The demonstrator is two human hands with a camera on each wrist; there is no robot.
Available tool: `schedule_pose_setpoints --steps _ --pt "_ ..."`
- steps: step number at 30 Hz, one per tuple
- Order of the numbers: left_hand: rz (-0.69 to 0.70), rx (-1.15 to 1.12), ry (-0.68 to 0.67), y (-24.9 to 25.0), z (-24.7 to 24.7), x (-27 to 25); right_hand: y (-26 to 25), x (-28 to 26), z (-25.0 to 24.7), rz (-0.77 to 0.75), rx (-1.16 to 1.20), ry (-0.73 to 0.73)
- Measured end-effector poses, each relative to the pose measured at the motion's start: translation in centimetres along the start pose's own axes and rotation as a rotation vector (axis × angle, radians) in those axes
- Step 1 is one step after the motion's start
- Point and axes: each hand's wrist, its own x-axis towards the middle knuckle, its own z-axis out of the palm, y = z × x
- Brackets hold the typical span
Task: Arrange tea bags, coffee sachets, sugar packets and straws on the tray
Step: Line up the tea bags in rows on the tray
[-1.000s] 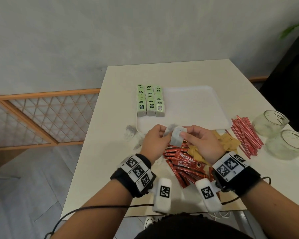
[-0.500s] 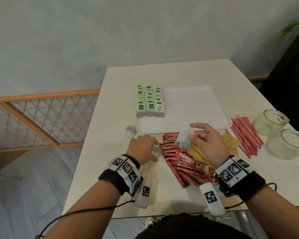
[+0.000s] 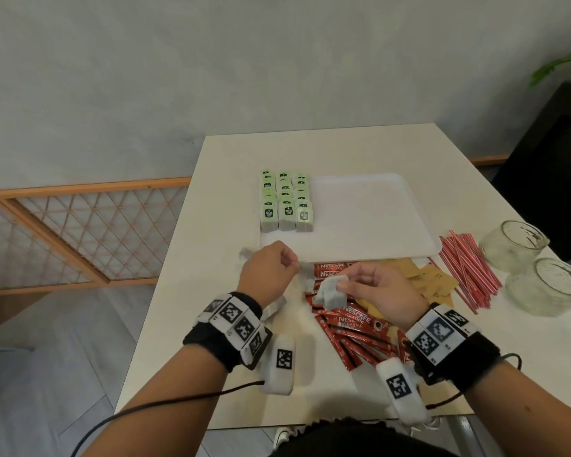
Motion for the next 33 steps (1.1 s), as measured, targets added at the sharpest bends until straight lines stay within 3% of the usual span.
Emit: schedule_pose_setpoints --steps 6,10,14,21,24,28,31,33 --pt "0.115 0.251 0.033 0.2 0.3 0.3 0.8 0.4 -0.2 -0.019 -0.047 0.044" --pt "0.200 0.343 -0.296 0.1 0.0 1.1 1.1 0.4 -0.8 -0.019 -0.051 0.083" --pt "0.240 0.516 -0.424 0.1 0.0 2.3 0.9 0.4 -1.0 -0.021 -0.067 0.091" --pt "0.145 0.595 -0.355 0.1 0.8 2.5 1.2 0.5 -1.1 -0.014 -0.053 0.104" --pt "0.079 0.377 -0.233 0.2 -0.2 2.1 0.8 0.6 -0.8 0.004 -0.027 0.084" --pt "-0.115 -0.190 -0.047 1.3 -0.7 0.5 0.5 0.8 0.2 0.056 0.019 0.039" --pt "-0.274 -0.514 -0.106 2.4 0.2 -1.1 0.4 1.0 1.5 0.052 -0.008 0.062" --pt "-0.327 -0.590 -0.180 2.7 0.8 -1.9 0.4 1.2 2.2 0.037 0.050 0.099"
